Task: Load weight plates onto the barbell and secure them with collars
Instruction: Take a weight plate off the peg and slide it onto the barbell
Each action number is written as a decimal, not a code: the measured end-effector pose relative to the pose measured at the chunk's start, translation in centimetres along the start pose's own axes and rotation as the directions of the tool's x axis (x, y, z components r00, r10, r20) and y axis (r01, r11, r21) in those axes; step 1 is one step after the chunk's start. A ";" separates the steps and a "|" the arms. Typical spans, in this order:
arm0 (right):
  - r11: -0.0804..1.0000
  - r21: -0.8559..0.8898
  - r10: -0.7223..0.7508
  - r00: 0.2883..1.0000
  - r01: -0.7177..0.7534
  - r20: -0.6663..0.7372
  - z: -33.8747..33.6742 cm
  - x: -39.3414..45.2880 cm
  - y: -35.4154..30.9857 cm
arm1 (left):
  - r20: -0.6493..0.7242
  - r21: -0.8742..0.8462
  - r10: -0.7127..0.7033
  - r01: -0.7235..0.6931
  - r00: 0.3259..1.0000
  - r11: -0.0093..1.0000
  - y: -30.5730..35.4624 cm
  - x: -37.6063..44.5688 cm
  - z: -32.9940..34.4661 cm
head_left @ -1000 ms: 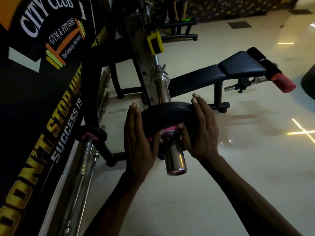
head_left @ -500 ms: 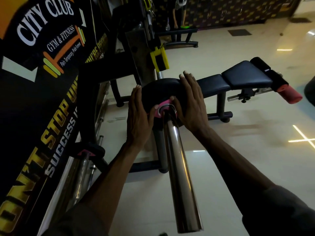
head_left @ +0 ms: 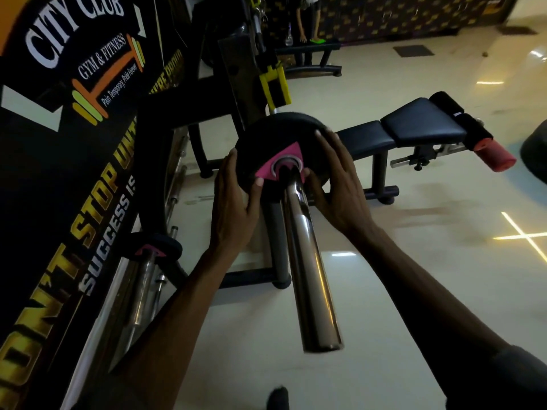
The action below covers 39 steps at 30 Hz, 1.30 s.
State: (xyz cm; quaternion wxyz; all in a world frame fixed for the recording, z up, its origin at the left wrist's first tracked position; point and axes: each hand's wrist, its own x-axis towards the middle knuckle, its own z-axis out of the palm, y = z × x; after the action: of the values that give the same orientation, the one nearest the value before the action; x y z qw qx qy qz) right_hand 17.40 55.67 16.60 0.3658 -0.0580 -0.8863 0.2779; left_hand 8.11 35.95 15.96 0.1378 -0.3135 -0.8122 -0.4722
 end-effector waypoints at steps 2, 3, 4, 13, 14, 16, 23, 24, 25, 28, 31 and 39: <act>1.000 0.005 0.015 1.000 -0.015 0.017 -0.4 -3.2 -0.9 | 0.010 -0.021 -0.014 0.014 1.000 1.000 0.3 -3.3 -1.0; 0.999 0.014 0.053 0.998 -0.053 0.022 -0.7 -4.9 -1.5 | 0.022 -0.026 -0.021 0.021 1.000 0.999 0.5 -5.1 -1.5; 0.994 0.027 0.105 0.994 -0.106 0.029 -0.9 -6.5 -2.1 | 0.038 -0.026 -0.032 0.033 0.999 0.999 0.6 -6.9 -1.9; 0.923 0.089 0.356 0.918 -0.375 0.174 -0.8 -21.5 -7.2 | 0.220 -0.017 -0.236 0.246 0.947 0.969 0.1 -21.2 -5.9; 0.915 0.080 0.382 0.913 -0.395 0.144 -0.1 -22.6 -8.1 | 0.225 -0.019 -0.249 0.259 0.942 0.966 -0.2 -22.1 -6.4; 0.910 0.039 0.406 0.907 -0.412 0.108 1.3 -24.5 -10.1 | 0.231 -0.019 -0.266 0.278 0.936 0.960 -1.1 -23.9 -7.8; 0.926 0.026 0.359 0.901 -0.377 0.244 8.1 -28.1 -18.9 | 0.244 0.029 -0.273 0.274 0.931 0.961 -7.2 -28.8 -16.2; 0.926 0.023 0.357 0.896 -0.376 0.266 9.3 -28.2 -20.3 | 0.246 0.039 -0.282 0.281 0.927 0.959 -8.3 -29.3 -17.6; 0.928 0.024 0.351 0.894 -0.372 0.279 10.6 -28.4 -21.5 | 0.250 0.054 -0.286 0.282 0.925 0.958 -9.4 -29.8 -18.9; 0.927 0.028 0.349 0.885 -0.375 0.307 14.3 -28.6 -24.6 | 0.251 0.103 -0.272 0.254 0.929 0.962 -12.8 -30.2 -22.4; 0.932 0.021 0.330 0.873 -0.361 0.360 17.9 -28.2 -26.7 | 0.241 0.122 -0.307 0.285 0.921 0.951 -15.9 -29.7 -25.1; 0.956 0.016 0.254 0.856 -0.293 0.450 28.6 -23.0 -26.9 | 0.230 0.152 -0.350 0.321 0.908 0.935 -25.2 -23.9 -27.6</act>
State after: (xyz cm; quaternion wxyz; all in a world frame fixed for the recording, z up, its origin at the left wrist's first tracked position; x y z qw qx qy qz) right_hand 17.30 13.14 0.30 0.1132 -0.1032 -0.9164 0.3698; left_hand 8.31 -5.68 0.67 -0.0331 -0.2186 -0.8898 -0.3991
